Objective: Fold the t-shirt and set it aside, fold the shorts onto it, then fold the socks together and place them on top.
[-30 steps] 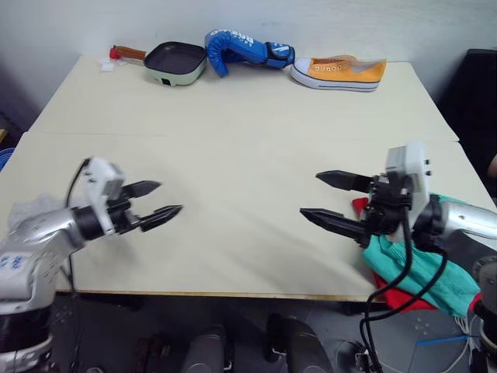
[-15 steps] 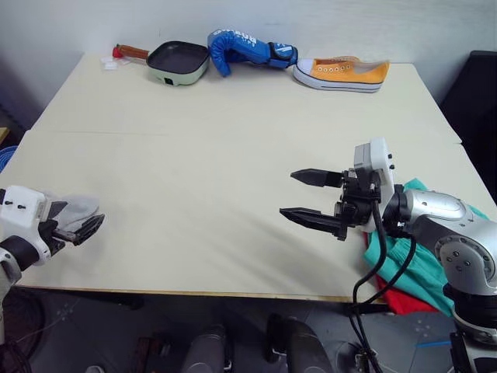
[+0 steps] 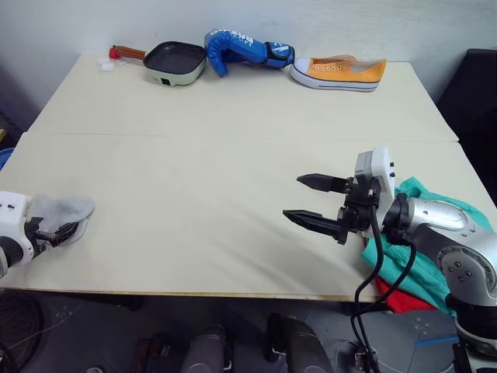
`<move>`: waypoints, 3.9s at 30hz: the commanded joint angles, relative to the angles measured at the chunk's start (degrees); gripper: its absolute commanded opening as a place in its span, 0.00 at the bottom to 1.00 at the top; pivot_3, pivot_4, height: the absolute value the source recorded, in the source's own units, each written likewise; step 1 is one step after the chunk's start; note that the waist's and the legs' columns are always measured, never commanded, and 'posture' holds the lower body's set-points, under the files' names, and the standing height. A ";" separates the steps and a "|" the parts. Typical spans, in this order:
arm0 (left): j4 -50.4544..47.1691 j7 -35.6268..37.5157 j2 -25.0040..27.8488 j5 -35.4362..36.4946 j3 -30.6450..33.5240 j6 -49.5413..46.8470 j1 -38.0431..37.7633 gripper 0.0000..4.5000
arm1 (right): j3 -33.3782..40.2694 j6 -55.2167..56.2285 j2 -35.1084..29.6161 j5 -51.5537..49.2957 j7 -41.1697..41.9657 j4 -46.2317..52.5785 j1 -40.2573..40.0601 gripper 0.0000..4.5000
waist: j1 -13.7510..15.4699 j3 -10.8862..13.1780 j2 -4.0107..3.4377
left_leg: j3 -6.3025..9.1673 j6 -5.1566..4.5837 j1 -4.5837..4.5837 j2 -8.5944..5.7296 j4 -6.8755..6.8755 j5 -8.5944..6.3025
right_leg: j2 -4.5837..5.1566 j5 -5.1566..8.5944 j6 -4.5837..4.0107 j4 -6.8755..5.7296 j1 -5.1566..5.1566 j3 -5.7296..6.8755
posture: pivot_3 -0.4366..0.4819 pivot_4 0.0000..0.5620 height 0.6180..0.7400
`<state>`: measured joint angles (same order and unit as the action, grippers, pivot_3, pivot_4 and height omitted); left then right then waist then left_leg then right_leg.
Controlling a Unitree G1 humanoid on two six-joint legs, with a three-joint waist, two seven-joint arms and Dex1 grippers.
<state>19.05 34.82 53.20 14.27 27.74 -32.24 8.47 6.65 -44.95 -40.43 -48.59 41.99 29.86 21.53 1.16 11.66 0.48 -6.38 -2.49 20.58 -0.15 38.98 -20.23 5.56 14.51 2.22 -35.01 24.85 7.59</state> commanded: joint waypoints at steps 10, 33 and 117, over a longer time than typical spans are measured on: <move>-3.56 4.08 -0.92 5.25 -2.59 -12.82 -0.28 0.02 | 3.90 -0.62 -1.90 -2.84 -2.35 4.62 -2.41 1.00 | -0.48 -0.09 -0.18 | -0.05 0.04 -0.09 0.00 -0.06 0.01 | 0.00 0.01 -0.02 -0.07 0.00 -0.07 | 0.48 0.27 1.00; -34.53 -21.69 -40.70 13.48 -21.09 -50.59 25.05 0.14 | -2.23 2.72 -4.51 9.77 -4.75 6.87 -7.83 1.00 | 0.16 -0.14 -0.11 | -0.01 -0.32 0.02 -0.02 0.09 0.43 | -0.13 -0.15 0.27 0.01 -0.30 -0.17 | 0.48 0.27 1.00; 25.99 40.99 -10.17 -14.02 -36.97 36.41 47.79 0.35 | -22.06 12.56 18.28 41.99 -1.98 -7.16 -0.43 0.43 | -1.37 -0.18 0.10 | -0.11 -0.32 0.71 -0.03 0.33 0.74 | -0.09 0.05 0.04 -0.77 0.61 -0.11 | 0.48 0.27 1.00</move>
<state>48.27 74.76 42.00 -2.23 -11.24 6.55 56.52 -17.63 -31.59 -22.07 -4.03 39.36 18.78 20.44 -0.22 11.48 0.58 -6.48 -2.81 21.29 -0.19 39.31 -19.49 5.46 14.57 2.26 -35.77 25.45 7.49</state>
